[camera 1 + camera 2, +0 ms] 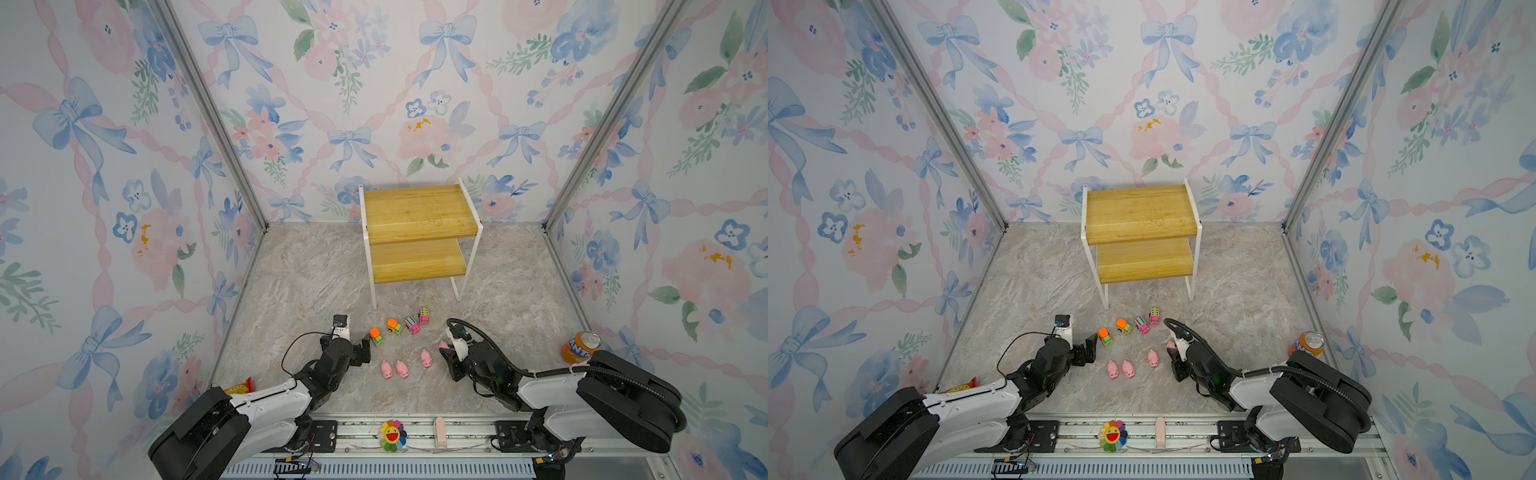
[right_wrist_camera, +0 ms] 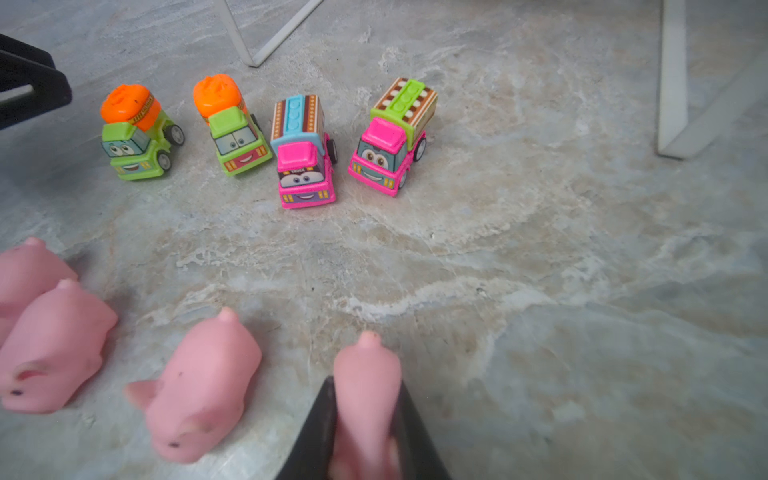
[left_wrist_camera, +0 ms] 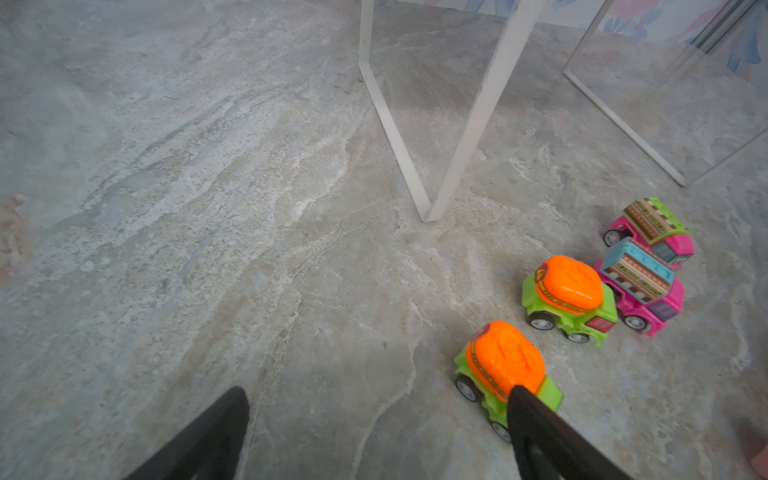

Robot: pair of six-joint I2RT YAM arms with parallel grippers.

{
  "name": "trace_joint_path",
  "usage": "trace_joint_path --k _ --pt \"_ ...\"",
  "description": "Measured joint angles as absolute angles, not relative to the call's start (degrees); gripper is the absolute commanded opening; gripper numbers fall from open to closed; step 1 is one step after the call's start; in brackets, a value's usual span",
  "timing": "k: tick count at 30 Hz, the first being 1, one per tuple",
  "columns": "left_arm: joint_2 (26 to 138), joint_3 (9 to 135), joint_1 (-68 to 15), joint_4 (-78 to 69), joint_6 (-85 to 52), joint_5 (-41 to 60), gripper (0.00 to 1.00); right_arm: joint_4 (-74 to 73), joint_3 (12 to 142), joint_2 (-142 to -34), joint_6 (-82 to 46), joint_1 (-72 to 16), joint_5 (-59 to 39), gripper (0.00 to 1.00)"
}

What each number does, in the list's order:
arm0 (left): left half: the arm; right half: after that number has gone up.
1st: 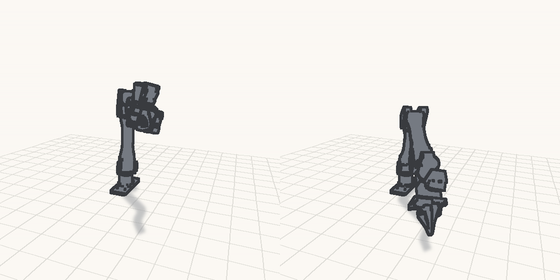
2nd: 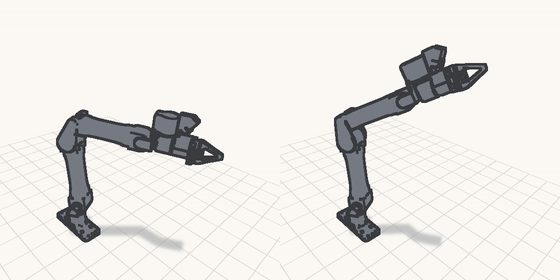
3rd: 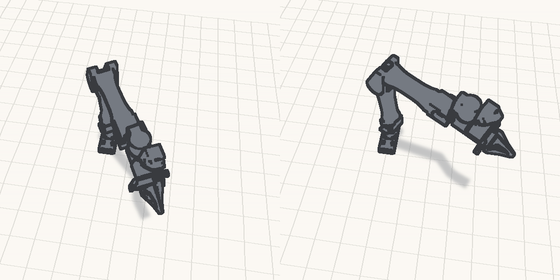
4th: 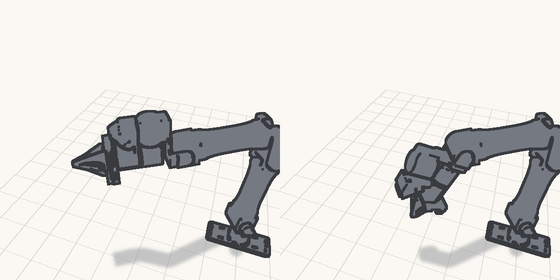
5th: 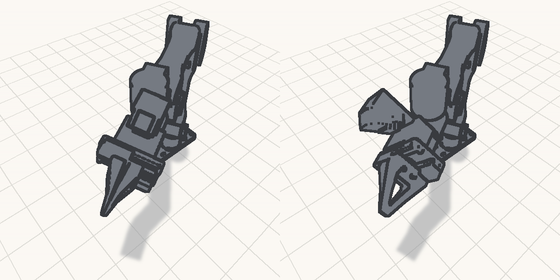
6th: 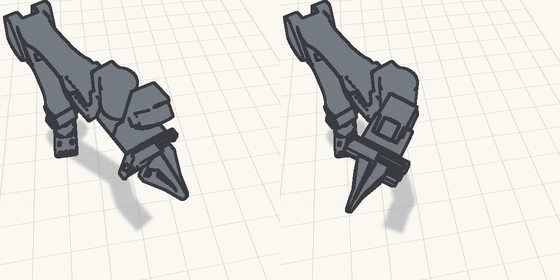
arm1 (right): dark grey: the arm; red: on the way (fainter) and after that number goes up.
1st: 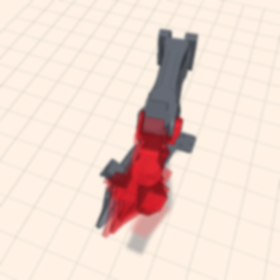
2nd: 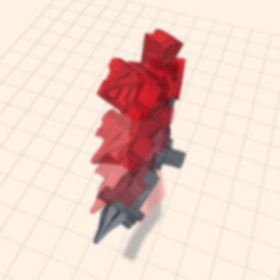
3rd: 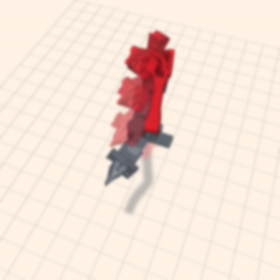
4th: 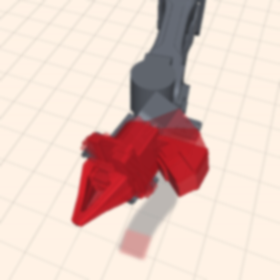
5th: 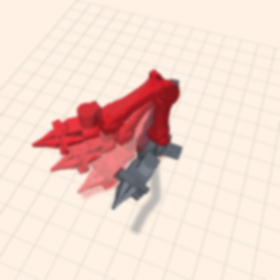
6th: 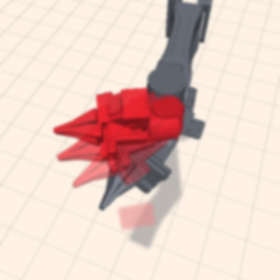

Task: Place and organize the plastic toys onto the shelf
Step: 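Lift the pig with the right gripper and carry it to the lower shelf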

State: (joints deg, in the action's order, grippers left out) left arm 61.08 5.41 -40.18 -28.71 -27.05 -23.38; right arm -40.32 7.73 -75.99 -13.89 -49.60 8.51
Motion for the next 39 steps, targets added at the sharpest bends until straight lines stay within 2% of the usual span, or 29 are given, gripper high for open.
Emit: trace_joint_path --k 13,17,28,39 --pt "61.08 5.41 -40.18 -28.71 -27.03 -23.38 0.98 -18.68 13.41 -50.72 -11.84 -46.61 5.54 0.22" --pt "61.08 5.50 -40.18 -28.69 -26.74 -23.40 0.98 -14.31 16.58 -47.09 -10.37 -43.29 3.44 0.22" --pt "61.25 6.90 -39.79 -29.15 -24.84 -23.38 0.98 -10.61 29.45 -55.27 -6.26 -34.96 -2.81 0.23" --pt "65.14 9.08 -38.04 -30.24 -22.94 -22.44 0.98 -12.47 38.11 -63.40 -4.43 -31.81 -4.16 0.23"
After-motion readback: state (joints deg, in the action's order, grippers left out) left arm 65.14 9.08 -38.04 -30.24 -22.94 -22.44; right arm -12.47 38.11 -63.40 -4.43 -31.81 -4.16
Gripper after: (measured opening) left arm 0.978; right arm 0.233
